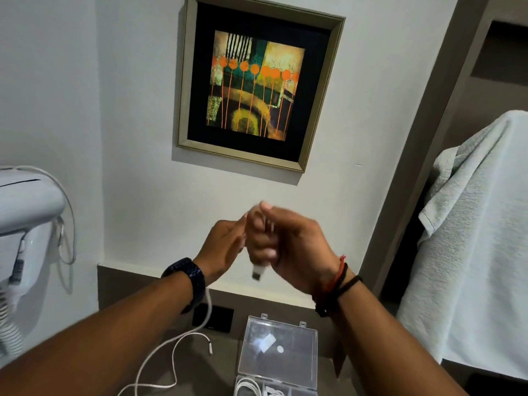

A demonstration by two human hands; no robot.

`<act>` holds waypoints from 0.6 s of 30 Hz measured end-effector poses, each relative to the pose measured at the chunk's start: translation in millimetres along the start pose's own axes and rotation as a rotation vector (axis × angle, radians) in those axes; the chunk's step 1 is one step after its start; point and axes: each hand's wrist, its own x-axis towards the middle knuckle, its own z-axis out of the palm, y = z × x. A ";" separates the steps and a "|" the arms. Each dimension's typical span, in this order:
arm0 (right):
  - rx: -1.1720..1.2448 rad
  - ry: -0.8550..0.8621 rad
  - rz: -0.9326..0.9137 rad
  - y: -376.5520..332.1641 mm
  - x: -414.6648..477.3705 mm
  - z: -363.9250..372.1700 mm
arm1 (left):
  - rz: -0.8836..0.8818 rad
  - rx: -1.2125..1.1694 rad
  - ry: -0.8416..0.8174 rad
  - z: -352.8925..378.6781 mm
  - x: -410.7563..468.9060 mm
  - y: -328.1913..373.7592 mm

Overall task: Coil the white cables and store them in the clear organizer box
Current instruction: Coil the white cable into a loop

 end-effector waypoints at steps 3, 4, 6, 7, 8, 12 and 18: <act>0.095 0.351 -0.434 -22.3 8.6 2.2 | 0.012 0.046 -0.065 10.3 -1.6 2.1; 0.025 0.502 -0.556 -29.1 11.0 -3.2 | 0.024 0.072 -0.088 10.9 -2.1 1.8; -0.484 0.879 -0.771 -38.6 13.8 -20.0 | 0.056 0.131 -0.115 8.7 -2.8 3.1; -0.894 1.002 -0.793 -38.7 13.2 -28.3 | 0.072 0.162 -0.105 6.8 -2.0 5.3; -1.332 1.037 -0.690 -35.1 11.9 -35.2 | 0.099 0.189 -0.076 4.7 -0.2 8.4; -1.766 0.577 0.155 -9.2 -2.6 -45.4 | 0.245 0.308 0.108 -10.6 17.6 23.9; -0.247 -0.066 0.101 -21.1 -3.4 -2.4 | 0.137 0.153 0.060 -14.6 26.3 30.6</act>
